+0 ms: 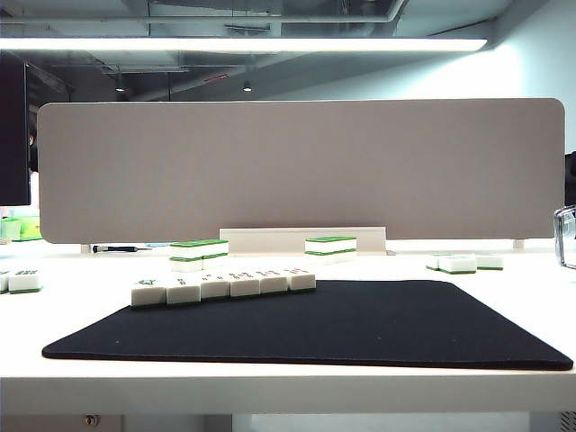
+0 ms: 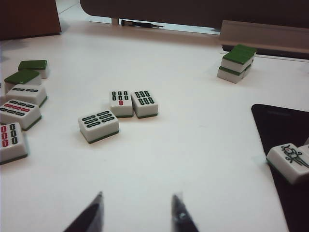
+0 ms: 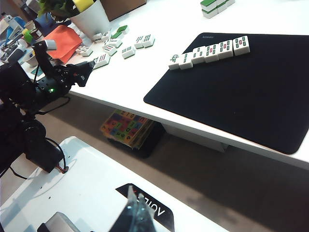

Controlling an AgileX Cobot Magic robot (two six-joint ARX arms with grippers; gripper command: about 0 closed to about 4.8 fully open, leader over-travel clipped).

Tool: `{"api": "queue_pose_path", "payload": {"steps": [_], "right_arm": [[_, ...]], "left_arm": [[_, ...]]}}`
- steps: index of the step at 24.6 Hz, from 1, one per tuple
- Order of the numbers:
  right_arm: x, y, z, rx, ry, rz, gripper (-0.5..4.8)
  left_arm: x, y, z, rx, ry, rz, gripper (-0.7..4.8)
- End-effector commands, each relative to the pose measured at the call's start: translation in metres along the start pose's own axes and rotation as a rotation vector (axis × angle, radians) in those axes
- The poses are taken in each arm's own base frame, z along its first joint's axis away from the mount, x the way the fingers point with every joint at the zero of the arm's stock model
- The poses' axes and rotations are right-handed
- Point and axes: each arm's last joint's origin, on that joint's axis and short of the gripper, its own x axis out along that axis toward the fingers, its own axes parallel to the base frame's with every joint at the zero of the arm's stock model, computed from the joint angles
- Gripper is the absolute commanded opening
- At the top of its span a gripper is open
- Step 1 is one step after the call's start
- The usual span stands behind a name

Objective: Align six mahjong tiles in a row on the table.

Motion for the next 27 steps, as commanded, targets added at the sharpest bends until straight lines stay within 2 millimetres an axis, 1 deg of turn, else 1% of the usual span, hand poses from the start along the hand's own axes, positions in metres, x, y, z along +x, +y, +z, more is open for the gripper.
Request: {"api": "queue_pose_path", "payload": {"steps": [1, 6, 20, 21, 24, 27], "right_arm": [[-0.0019, 0.0015, -0.0012, -0.017, -0.018, 0.005, -0.01], [-0.0019, 0.0015, -0.0012, -0.017, -0.018, 0.005, -0.01], [-0.002, 0.0015, -0.0012, -0.017, -0.017, 0.006, -0.01], [-0.002, 0.0015, -0.0011, -0.028, -0.018, 0.005, -0.01], [-0.002, 0.0023, 0.0035, -0.211, -0.058, 0.006, -0.01], [-0.0026, 0.0036, 0.0087, -0.256, -0.102, 0.009, -0.01]], "left_arm": [[-0.0002, -0.0006, -0.0022, 0.043, 0.027, -0.021, 1.75], [-0.0003, -0.0024, -0.0021, 0.024, 0.027, -0.073, 1.75], [-0.0003, -0.0024, -0.0021, 0.024, 0.028, -0.074, 1.74], [-0.0003, -0.0024, -0.0021, 0.024, 0.028, -0.074, 1.75], [-0.0003, -0.0024, -0.0021, 0.024, 0.028, -0.074, 1.75], [-0.0003, -0.0024, -0.0021, 0.024, 0.028, -0.074, 1.75]]}}
